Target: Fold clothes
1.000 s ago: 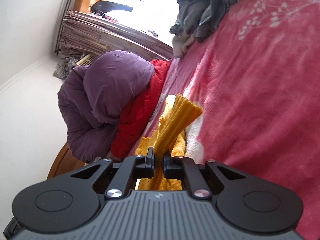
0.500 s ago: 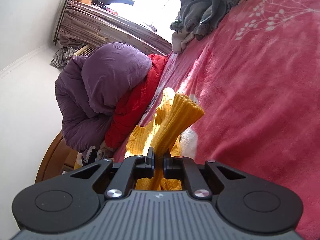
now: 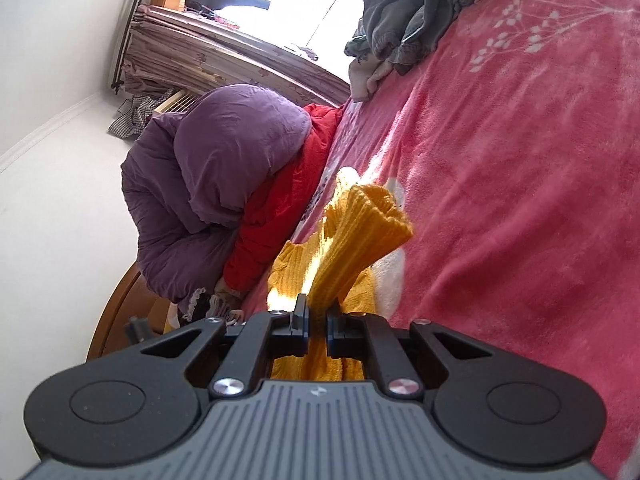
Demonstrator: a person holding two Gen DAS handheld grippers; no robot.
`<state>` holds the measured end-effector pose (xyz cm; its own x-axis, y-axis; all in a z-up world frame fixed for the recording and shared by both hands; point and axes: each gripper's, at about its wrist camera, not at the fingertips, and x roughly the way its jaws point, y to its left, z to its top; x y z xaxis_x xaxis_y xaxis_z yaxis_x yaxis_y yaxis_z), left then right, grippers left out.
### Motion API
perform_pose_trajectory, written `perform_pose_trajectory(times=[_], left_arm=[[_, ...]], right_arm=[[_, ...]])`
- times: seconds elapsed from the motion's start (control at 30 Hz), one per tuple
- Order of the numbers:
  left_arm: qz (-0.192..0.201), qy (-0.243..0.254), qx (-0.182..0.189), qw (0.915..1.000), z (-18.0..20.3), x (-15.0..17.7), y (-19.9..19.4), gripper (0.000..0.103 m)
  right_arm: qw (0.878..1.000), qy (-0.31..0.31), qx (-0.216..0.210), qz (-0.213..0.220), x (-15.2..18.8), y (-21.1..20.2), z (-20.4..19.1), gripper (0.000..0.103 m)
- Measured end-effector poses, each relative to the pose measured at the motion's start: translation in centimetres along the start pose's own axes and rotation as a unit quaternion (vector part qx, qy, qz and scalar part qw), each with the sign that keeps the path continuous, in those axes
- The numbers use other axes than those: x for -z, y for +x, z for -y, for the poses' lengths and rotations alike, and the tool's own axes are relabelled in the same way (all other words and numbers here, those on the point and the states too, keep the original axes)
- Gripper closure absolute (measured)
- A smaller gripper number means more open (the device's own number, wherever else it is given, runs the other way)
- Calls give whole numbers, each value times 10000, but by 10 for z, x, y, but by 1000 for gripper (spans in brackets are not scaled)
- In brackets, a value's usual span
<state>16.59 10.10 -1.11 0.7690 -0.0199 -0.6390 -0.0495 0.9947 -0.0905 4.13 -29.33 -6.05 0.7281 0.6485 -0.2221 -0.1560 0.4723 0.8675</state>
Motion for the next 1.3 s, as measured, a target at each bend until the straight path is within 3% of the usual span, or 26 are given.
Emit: perform_pose_trajectory(times=[0.13, 0.23, 0.33, 0.53, 0.67, 0.73, 0.83, 1.0, 1.1, 1.2, 1.3], left_arm=[[136, -180, 231, 9995, 4, -8, 22, 87], [11, 298, 638, 9975, 20, -8, 43, 87], [71, 844, 499, 9952, 34, -4, 45, 87], [491, 492, 848, 9940, 10, -19, 37, 87], [622, 618, 1060, 9905, 16, -33, 53, 87], [305, 1020, 1005, 9892, 31, -36, 73, 87], [37, 1905, 907, 9775, 53, -31, 88, 87], [522, 1399, 922, 9845, 40, -59, 78, 87], [379, 1183, 909, 9881, 34, -67, 98, 87], [-62, 1771, 867, 9803, 51, -59, 120, 87], [228, 1755, 734, 9815, 54, -63, 105, 87]], right_arm=[[9998, -41, 134, -104, 0, 0, 3, 93], [9997, 95, 198, -58, -1, -2, 9, 93], [9996, 43, 266, -84, -1, 2, 10, 93], [9984, 240, 427, -284, 1, 14, 21, 93], [9975, 384, 473, -343, 2, 16, 27, 93], [9974, 411, 487, -343, 2, 17, 29, 93], [9971, 436, 528, -336, 3, 19, 31, 93], [9968, 433, 577, -352, 2, 21, 33, 93], [9963, 440, 626, -394, 3, 22, 36, 93], [9956, 452, 701, -436, 4, 24, 39, 93], [9951, 483, 746, -437, 4, 26, 40, 93]])
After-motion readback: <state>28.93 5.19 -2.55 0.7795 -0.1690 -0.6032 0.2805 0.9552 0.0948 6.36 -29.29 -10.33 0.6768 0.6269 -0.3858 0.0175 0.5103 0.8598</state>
